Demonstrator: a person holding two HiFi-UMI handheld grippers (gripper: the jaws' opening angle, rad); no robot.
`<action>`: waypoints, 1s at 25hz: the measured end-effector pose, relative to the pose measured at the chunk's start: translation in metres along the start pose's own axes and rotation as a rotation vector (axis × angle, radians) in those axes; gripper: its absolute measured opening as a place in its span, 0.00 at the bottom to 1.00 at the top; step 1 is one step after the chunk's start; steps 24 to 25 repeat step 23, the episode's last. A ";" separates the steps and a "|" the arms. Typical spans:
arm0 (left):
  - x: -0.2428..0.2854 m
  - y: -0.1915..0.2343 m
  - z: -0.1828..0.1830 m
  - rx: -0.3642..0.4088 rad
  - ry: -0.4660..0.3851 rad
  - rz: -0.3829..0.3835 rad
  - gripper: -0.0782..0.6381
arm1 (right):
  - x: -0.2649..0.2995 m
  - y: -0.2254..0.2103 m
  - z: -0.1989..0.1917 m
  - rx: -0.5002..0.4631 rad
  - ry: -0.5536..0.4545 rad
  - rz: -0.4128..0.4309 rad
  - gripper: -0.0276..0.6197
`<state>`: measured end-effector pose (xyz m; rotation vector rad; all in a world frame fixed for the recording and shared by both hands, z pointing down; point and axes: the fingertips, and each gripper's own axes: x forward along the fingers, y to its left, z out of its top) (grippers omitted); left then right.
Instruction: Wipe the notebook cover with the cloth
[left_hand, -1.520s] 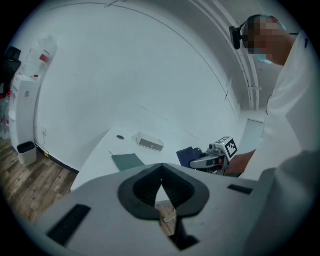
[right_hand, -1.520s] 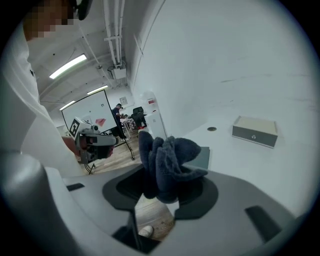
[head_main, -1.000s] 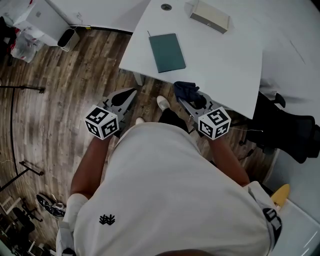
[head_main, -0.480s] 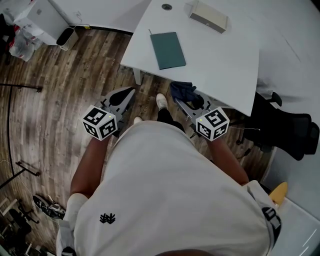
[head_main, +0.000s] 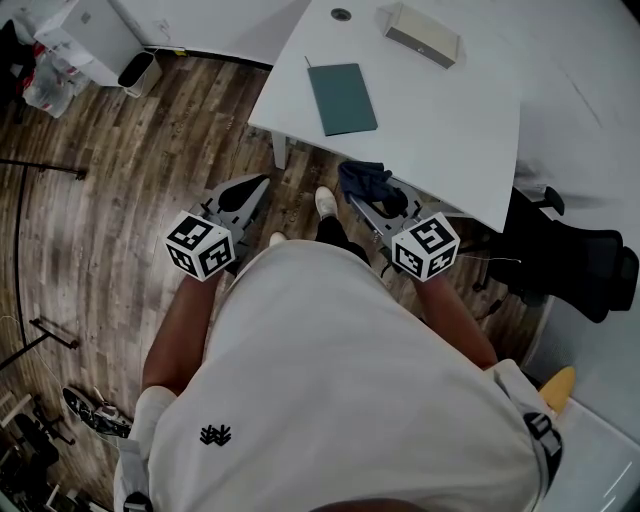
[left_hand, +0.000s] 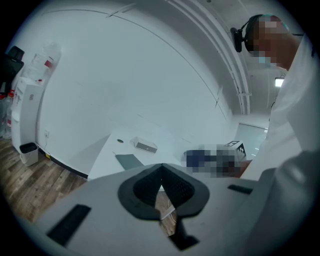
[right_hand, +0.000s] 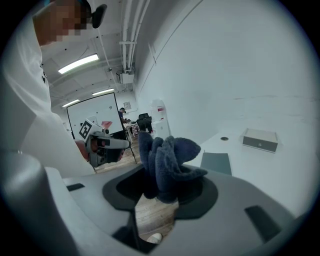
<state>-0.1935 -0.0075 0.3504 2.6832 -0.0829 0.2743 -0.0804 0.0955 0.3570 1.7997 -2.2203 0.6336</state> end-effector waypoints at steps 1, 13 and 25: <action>-0.002 0.001 0.000 0.000 0.001 0.000 0.12 | 0.001 0.002 0.000 -0.002 -0.001 0.001 0.29; -0.015 -0.010 -0.010 -0.008 0.020 -0.041 0.12 | -0.005 0.031 -0.008 -0.007 0.014 -0.013 0.29; -0.028 -0.020 -0.030 -0.021 0.082 0.032 0.12 | -0.009 0.052 -0.028 -0.034 0.069 0.085 0.29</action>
